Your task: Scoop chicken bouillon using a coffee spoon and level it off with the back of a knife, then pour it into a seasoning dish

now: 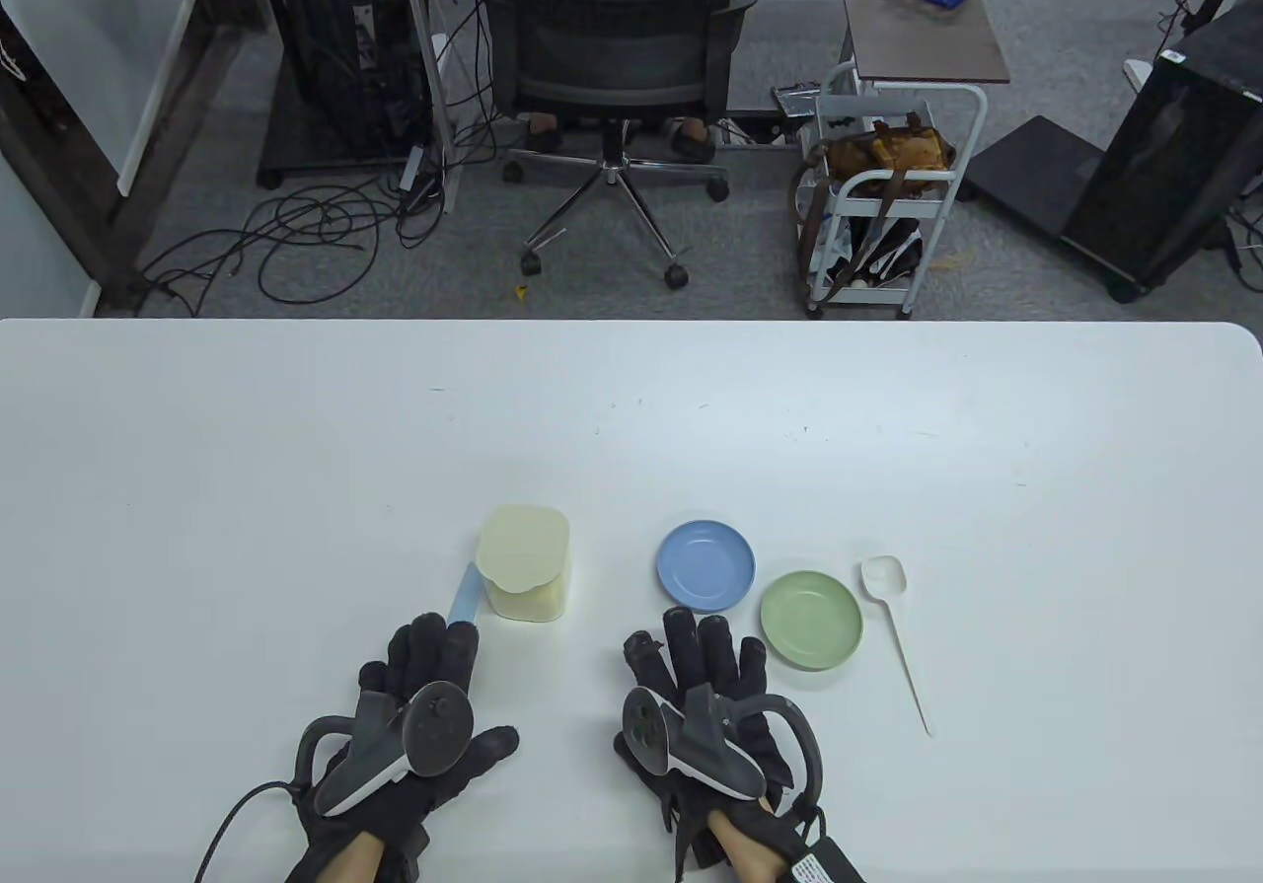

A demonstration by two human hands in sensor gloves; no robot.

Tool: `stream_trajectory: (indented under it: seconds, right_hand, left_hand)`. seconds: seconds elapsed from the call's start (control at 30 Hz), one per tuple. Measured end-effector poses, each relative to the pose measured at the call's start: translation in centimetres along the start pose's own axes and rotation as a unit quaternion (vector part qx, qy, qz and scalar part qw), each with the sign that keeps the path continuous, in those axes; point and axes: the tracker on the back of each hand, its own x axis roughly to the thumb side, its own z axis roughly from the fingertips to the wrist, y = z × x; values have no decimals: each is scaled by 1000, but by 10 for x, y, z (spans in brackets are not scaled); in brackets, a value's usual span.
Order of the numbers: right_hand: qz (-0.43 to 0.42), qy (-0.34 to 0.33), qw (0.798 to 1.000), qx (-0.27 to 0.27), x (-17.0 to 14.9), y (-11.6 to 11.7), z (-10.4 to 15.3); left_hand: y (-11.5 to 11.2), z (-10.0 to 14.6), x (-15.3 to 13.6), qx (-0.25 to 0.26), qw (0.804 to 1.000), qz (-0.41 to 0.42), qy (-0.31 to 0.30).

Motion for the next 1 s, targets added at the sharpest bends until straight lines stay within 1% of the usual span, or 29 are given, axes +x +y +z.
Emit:
stream_trajectory:
  seconds: [0.07, 0.13, 0.23, 0.3, 0.37, 0.4, 0.43, 0.5, 0.57, 0.67, 0.73, 0.77, 0.8, 0.9, 0.97, 1.0]
  right_hand:
    - [-1, -2, 1000, -2, 0, 0, 0]
    - [-7, -6, 1000, -3, 0, 0, 1]
    - [-11, -10, 1000, -6, 0, -1, 1]
    - [-15, -10, 1000, -6, 0, 0, 1]
    - [-18, -9, 1000, -7, -1, 0, 1]
    - [-19, -7, 1000, -8, -2, -1, 1]
    - [-21, -6, 1000, -9, -3, -1, 1]
    - [-25, -5, 1000, -8, -4, 0, 1]
    - [-25, -3, 1000, -6, -5, 0, 1]
    - [-29, -4, 1000, -6, -5, 0, 1]
    - [-28, -6, 1000, -7, -4, 0, 1]
    - [-28, -7, 1000, -8, -4, 0, 1]
    - [-29, -9, 1000, -8, -3, 0, 1]
    - [-26, -9, 1000, -8, -3, 0, 1]
    - [-28, -4, 1000, -8, -5, -1, 2]
    - [-32, -2, 999, -11, -6, -1, 2]
  left_hand:
    - [1, -1, 0, -4, 1000, 26, -4]
    - [4, -4, -3, 8, 999, 52, -2]
    - [16, -17, -9, 21, 998, 52, 21]
    - [34, -33, -11, 12, 997, 75, 29]
    - [53, -48, -10, 13, 996, 89, 26]
    - [66, -58, -7, 16, 996, 88, 18]
    - [74, -66, -4, 17, 997, 81, 10]
    - [92, -88, 5, -11, 999, 40, -10]
    - [99, -104, 12, -35, 999, 6, -15]
    - [98, -126, 24, -81, 996, -11, -22]
    - [92, -136, 31, -104, 994, -3, -46]
    - [87, -140, 34, -117, 992, -11, -44]
    - [83, -142, 36, -122, 991, -36, -31]
    - [76, -146, 44, -134, 984, -110, -42]
    - [80, -146, 48, -134, 983, -114, -47]
    - [81, -146, 50, -116, 985, -116, -50]
